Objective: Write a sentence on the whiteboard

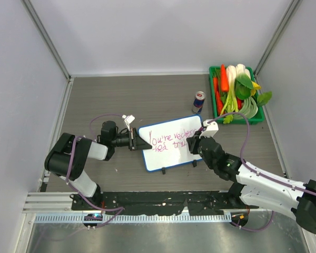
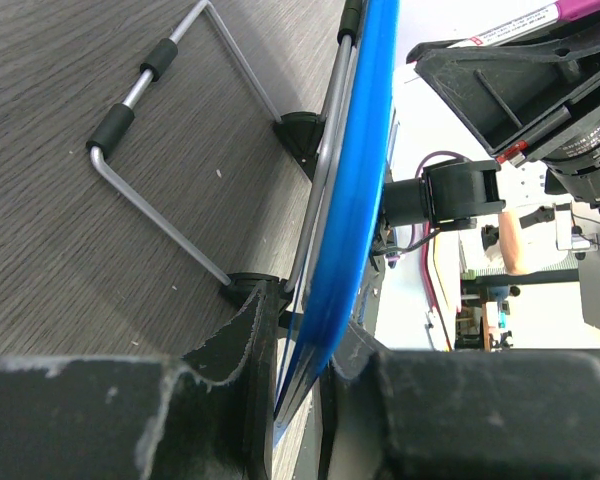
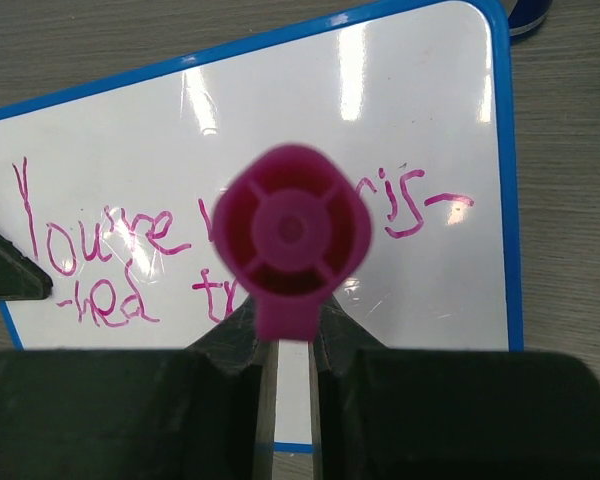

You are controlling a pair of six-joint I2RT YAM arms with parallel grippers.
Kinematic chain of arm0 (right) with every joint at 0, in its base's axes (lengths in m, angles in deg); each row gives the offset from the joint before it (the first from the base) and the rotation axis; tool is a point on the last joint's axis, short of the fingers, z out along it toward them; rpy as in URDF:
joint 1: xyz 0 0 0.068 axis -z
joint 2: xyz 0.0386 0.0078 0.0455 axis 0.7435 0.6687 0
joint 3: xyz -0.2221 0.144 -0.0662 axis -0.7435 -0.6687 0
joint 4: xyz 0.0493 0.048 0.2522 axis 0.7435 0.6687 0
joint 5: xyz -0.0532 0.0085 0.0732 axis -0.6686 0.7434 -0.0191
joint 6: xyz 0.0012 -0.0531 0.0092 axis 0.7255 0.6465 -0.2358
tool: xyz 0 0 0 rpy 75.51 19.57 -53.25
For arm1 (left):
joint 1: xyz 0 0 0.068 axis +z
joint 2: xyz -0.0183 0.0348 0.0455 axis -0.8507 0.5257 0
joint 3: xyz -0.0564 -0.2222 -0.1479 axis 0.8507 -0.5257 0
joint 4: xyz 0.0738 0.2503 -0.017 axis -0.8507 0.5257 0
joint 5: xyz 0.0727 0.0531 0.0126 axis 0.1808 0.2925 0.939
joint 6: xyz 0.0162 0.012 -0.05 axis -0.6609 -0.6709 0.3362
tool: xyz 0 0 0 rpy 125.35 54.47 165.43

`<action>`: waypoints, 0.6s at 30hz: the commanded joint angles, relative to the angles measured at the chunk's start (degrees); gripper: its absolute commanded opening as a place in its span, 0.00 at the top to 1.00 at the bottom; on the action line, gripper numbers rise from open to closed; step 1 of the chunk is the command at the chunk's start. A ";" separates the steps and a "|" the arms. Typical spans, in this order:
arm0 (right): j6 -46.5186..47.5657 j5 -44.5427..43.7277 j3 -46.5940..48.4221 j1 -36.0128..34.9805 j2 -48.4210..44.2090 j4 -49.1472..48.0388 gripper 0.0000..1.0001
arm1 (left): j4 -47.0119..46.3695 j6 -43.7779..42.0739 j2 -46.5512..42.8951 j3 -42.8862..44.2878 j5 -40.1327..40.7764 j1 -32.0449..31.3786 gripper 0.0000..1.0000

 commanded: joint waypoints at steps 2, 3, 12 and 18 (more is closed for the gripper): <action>0.97 -1.44 -0.28 0.19 -0.56 1.67 0.98 | 2.97 0.04 1.74 -1.16 2.75 -0.28 1.00; 0.97 -1.70 -0.19 0.19 -0.64 1.67 0.98 | 2.97 0.04 1.74 -1.25 2.75 -0.28 1.00; 2.12 -3.72 1.74 0.19 -2.84 1.58 0.99 | 2.79 0.04 1.74 -1.25 2.58 -0.28 1.00; 3.17 -5.22 3.15 0.19 -3.55 0.27 0.99 | 2.62 0.13 1.56 -1.33 2.58 -0.36 1.00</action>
